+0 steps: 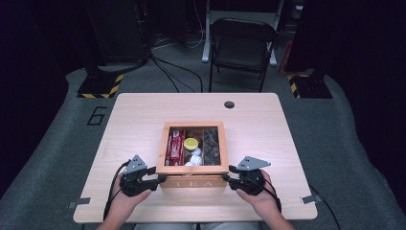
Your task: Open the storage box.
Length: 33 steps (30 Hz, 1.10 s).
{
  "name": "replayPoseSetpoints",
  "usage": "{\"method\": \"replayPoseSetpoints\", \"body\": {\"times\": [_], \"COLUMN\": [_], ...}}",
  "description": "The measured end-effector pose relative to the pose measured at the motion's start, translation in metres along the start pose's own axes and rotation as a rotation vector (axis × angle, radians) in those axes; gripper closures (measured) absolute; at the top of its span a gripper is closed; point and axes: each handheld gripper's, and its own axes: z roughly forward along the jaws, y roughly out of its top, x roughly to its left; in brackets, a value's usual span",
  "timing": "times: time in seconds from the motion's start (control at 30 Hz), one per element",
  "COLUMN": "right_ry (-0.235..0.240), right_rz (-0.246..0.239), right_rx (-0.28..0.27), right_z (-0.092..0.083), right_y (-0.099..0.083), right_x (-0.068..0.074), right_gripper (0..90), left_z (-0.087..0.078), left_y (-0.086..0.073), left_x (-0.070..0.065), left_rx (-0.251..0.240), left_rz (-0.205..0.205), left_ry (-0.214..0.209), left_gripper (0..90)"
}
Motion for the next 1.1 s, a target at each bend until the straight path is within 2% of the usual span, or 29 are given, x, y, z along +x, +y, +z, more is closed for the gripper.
{"method": "replayPoseSetpoints", "body": {"times": [0.17,0.3,0.7,1.1], "right_ry": [0.012,0.013,0.030,0.033], "right_rz": [0.008,0.006,0.028,0.031], "right_rx": [0.001,-0.004,-0.009,-0.018], "right_z": [-0.002,-0.002,-0.007,-0.009], "right_y": [0.004,0.006,0.017,0.025], "right_x": [-0.002,-0.003,-0.007,-0.010], "right_gripper": [57.8,57.7,57.6,58.6], "left_z": [-0.002,-0.004,-0.009,-0.013], "left_y": [0.003,0.005,0.015,0.025], "left_x": [0.000,0.002,0.005,0.009], "left_rx": [0.003,-0.001,-0.023,-0.024], "left_rz": [0.024,0.005,-0.028,-0.037], "left_ry": [0.017,-0.004,-0.025,-0.050], "left_gripper": [55.8,56.5,56.7,56.7]}}
